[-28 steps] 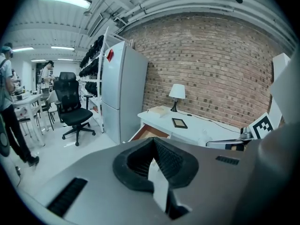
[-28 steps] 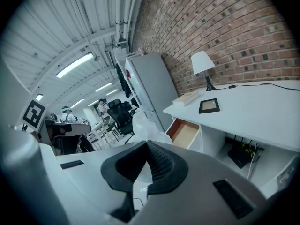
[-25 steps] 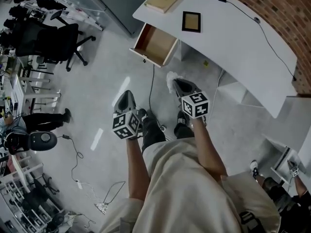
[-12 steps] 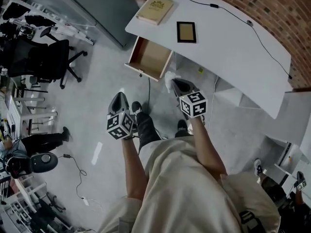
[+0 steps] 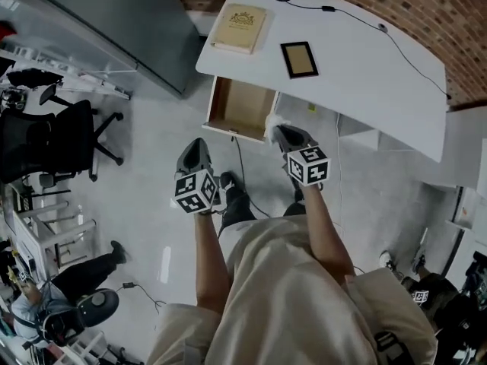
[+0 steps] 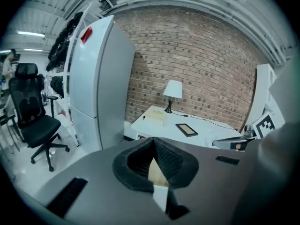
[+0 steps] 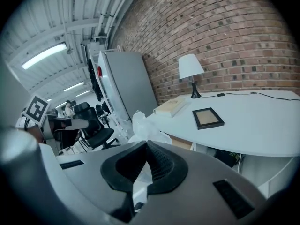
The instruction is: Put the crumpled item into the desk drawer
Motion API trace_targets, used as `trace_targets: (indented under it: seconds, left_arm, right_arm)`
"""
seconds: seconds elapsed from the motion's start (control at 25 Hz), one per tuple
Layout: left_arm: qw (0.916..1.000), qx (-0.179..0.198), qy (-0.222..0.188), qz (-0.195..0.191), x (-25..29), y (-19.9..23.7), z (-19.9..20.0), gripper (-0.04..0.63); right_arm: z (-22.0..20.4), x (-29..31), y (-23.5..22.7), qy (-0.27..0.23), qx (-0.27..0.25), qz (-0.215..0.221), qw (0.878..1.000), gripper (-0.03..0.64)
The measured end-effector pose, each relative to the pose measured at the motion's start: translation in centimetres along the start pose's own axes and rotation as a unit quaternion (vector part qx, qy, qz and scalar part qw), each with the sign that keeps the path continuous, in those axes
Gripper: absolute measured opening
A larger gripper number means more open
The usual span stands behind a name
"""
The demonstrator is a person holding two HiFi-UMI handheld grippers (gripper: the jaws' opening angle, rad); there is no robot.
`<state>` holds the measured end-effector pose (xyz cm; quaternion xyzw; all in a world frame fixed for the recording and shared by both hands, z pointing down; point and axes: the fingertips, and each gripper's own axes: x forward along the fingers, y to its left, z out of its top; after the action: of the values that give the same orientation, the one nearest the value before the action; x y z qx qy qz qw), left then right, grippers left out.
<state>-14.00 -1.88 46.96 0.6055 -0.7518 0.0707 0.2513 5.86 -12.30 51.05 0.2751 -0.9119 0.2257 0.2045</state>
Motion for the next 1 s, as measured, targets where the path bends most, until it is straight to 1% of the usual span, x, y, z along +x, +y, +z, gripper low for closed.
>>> trace_targets:
  seconds: [0.16, 0.32, 0.48, 0.6, 0.76, 1.0]
  left_arm:
    - [0.9975, 0.033, 0.012, -0.062, 2.5, 1.8, 1.6, 0.017]
    - [0.991, 0.052, 0.022, -0.121, 4.0, 2.9, 2.5, 0.016]
    - [0.9847, 0.061, 0.028, -0.161, 5.1, 4.1, 2.7, 0.017]
    - [0.981, 0.063, 0.039, -0.179, 5.5, 4.8, 2.0, 0.016]
    - [0.9782, 0.048, 0.054, -0.195, 5.6, 5.8, 1.2, 0.015]
    - [0.9754, 0.048, 0.086, -0.197, 6.8, 7.0, -2.9, 0.015]
  right_arm:
    - [1.1, 2.6, 2.1, -0.006, 0.012, -0.037, 0.999, 0.026]
    - [1.8, 5.1, 4.3, -0.007, 0.014, -0.069, 0.997, 0.026]
    - [1.9, 7.5, 6.6, 0.005, -0.001, -0.082, 0.997, 0.026]
    - [1.6, 8.1, 7.5, 0.019, -0.014, -0.094, 0.995, 0.026]
    - [2.3, 8.8, 7.3, 0.03, -0.032, -0.106, 0.993, 0.026]
    - [2.1, 11.4, 5.3, 0.047, -0.075, -0.1, 0.991, 0.026]
